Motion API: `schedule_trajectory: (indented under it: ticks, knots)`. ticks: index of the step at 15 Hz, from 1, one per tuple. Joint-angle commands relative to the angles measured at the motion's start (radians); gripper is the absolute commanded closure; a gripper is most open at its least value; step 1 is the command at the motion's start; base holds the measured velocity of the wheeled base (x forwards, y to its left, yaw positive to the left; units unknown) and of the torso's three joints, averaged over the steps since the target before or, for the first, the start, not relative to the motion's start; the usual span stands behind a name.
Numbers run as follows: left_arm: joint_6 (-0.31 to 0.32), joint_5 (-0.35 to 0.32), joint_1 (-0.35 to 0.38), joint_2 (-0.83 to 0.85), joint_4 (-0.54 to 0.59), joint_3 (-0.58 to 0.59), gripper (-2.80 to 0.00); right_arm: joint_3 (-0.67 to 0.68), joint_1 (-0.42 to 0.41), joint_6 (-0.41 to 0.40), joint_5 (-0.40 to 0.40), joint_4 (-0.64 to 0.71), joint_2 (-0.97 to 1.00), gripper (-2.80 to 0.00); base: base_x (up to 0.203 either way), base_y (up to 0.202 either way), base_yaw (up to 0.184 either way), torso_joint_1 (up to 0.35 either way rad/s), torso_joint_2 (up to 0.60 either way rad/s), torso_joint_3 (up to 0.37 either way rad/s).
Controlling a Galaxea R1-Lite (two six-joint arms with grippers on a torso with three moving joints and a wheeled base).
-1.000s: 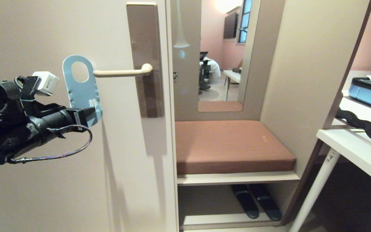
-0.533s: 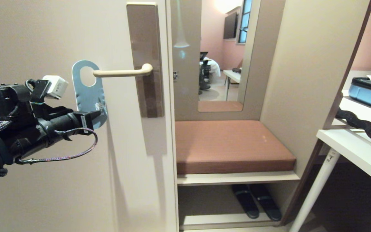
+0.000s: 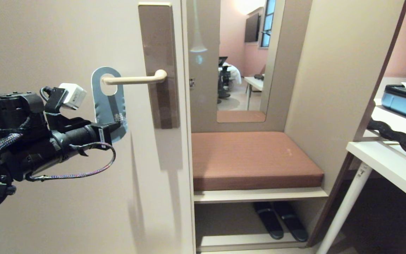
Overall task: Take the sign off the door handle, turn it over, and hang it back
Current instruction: Hang the sign back with the other side facing out
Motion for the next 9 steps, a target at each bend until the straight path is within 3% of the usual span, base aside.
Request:
schedule_trajectory:
  ticks: [1, 3, 7, 9]
  knots:
    - [0.015, 0.001, -0.004, -0.005, -0.005, 0.001, 0.0, 0.0, 0.0, -0.001, 0.001, 0.0, 0.0, 0.0, 0.0, 0.0, 0.0, 0.0, 0.0, 0.0]
    - [0.022, 0.008, -0.015, -0.01, -0.013, 0.006, 0.0, 0.0, 0.0, 0.0, 0.001, 0.0, 0.0, 0.0, 0.0, 0.0, 0.0, 0.0, 0.0, 0.0]
    - [0.014, 0.167, -0.097, 0.002, -0.071, 0.012, 0.0, 0.0, 0.0, 0.001, 0.001, 0.0, 0.0, 0.0, 0.0, 0.0, 0.0, 0.0, 0.0, 0.0]
    - [0.01, 0.188, -0.125, -0.001, -0.073, 0.012, 0.0, 0.0, 0.0, -0.001, 0.001, 0.0, 0.0, 0.0, 0.0, 0.0, 0.0, 0.0, 0.0, 0.0]
